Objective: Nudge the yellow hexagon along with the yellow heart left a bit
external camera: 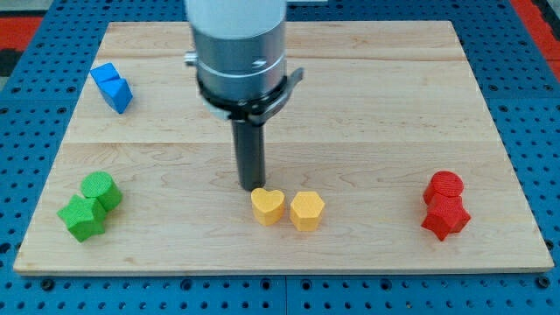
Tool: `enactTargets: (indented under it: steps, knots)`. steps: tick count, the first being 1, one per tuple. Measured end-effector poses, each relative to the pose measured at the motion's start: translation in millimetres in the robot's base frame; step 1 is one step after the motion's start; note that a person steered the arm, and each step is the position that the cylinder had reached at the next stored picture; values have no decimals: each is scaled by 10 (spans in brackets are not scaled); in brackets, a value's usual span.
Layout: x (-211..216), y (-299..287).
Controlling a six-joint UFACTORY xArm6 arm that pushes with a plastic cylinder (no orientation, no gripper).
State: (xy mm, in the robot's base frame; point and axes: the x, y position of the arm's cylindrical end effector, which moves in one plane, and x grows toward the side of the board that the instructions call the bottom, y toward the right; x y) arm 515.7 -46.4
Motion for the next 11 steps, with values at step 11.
enactTargets:
  steps: [11]
  knots:
    - [288,956]
